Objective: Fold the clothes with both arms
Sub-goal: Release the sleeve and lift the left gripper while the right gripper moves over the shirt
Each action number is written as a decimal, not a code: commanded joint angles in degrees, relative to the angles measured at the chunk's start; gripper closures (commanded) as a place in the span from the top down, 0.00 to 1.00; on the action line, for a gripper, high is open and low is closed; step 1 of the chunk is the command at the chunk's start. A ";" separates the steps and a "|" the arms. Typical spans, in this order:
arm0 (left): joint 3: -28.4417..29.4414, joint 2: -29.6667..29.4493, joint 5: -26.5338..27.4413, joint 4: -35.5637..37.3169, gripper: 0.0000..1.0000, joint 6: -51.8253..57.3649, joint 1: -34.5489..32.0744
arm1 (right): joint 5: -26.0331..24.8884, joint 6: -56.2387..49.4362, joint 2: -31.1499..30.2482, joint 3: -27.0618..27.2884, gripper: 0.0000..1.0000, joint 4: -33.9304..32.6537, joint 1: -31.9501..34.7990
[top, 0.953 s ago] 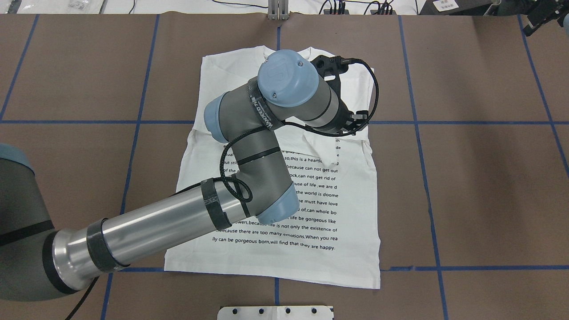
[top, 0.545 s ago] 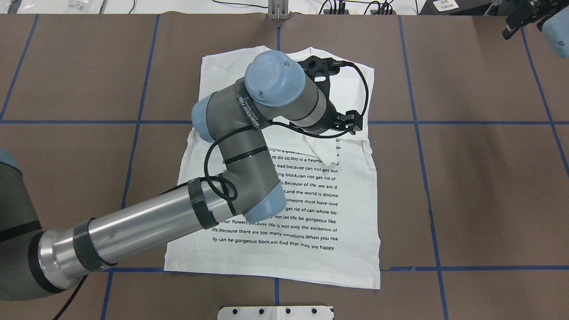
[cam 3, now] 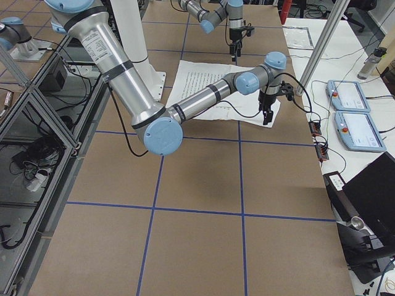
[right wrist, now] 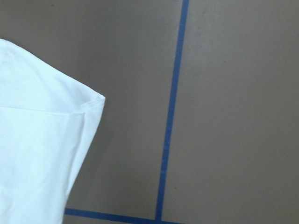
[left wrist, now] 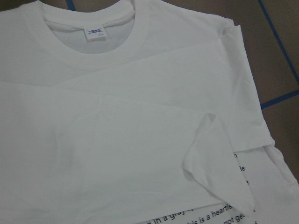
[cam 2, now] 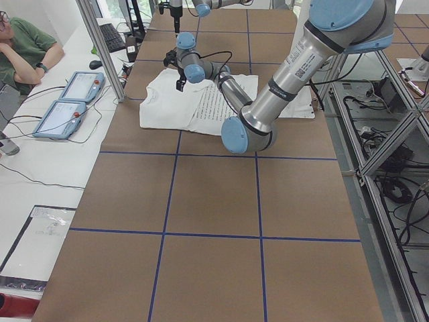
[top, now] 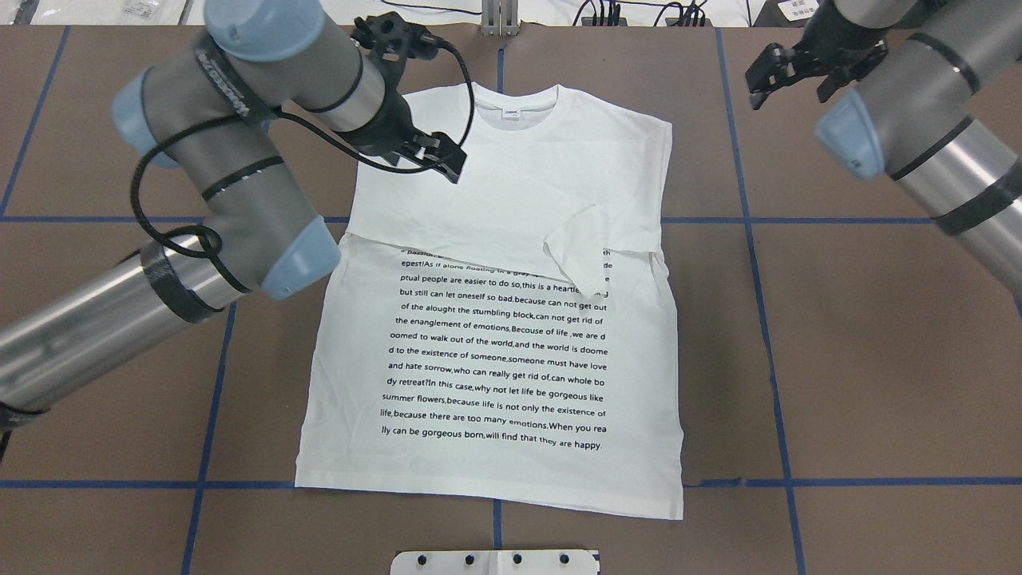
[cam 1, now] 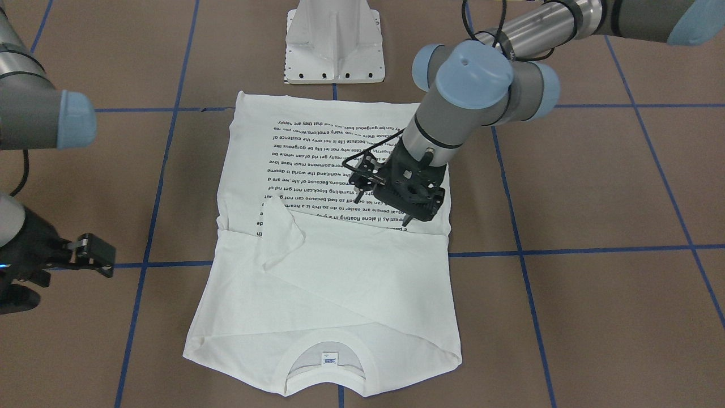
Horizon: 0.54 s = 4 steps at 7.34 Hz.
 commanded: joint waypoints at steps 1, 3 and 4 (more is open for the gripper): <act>-0.65 6.03 -4.89 2.84 1.00 18.09 -9.49 | -7.56 14.97 4.35 0.59 1.00 -0.23 -10.41; -0.04 9.82 -6.94 2.67 1.00 27.55 -14.00 | -17.39 24.58 9.09 -0.12 0.98 -4.33 -20.43; 0.05 10.01 -7.04 2.58 1.00 27.75 -14.10 | -19.71 27.22 9.37 -0.73 0.94 -4.53 -23.35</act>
